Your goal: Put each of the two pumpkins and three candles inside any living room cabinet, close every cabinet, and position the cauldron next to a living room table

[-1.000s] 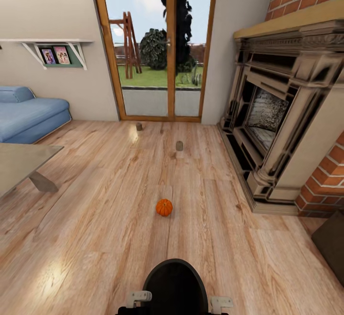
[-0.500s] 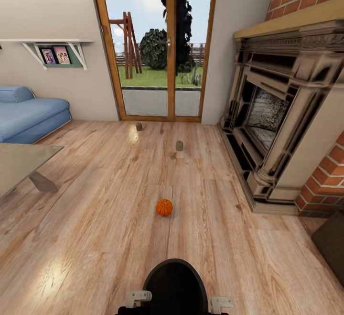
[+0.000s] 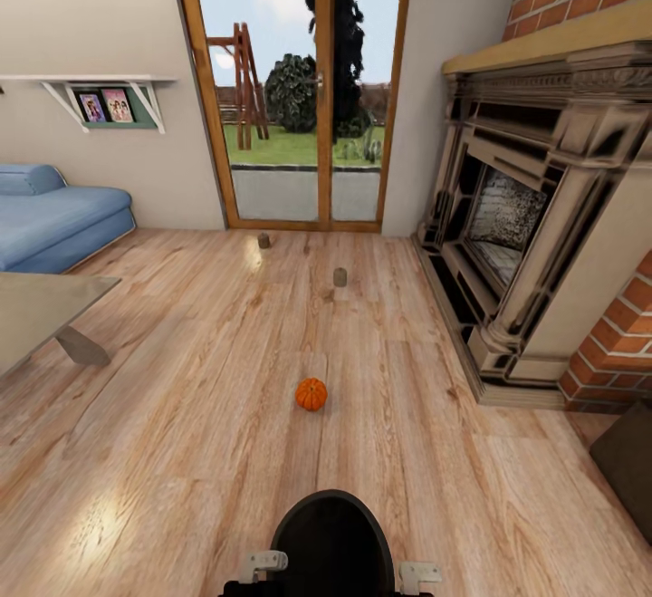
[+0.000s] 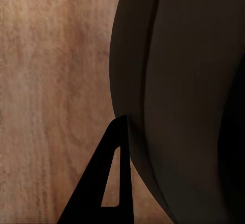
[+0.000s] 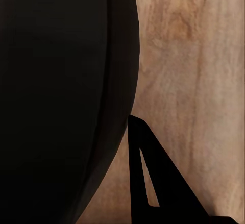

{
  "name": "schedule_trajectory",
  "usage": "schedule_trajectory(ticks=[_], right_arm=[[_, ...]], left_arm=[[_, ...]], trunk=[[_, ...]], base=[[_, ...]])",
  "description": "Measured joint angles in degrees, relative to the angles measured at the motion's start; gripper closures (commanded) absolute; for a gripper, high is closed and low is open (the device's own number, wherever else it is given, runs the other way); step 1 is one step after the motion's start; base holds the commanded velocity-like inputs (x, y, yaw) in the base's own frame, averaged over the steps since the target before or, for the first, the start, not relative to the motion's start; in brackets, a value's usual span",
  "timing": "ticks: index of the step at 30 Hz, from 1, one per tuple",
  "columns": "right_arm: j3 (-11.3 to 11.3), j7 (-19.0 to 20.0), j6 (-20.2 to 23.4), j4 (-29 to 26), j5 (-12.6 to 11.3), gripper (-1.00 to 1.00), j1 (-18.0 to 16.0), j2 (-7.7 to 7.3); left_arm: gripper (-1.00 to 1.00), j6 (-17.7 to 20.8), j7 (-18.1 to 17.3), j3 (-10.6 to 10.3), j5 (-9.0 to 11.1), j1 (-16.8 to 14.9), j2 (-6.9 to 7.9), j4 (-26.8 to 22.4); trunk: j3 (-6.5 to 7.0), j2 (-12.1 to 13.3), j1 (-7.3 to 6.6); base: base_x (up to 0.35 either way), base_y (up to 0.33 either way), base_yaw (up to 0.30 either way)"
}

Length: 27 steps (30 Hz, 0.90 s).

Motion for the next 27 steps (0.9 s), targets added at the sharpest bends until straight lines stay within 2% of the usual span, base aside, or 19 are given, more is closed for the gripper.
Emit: schedule_trajectory(ticks=[27], right_arm=[[0.0, 0.0, -0.1, 0.0, -0.1, 1.00, 0.0, -0.01]], left_arm=[[1.00, 0.0, 0.0, -0.1, 0.0, 0.0, 0.00, 0.0]], trunk=[[4.84, 10.8, -5.93]], base=[[0.000, 0.000, 0.000]])
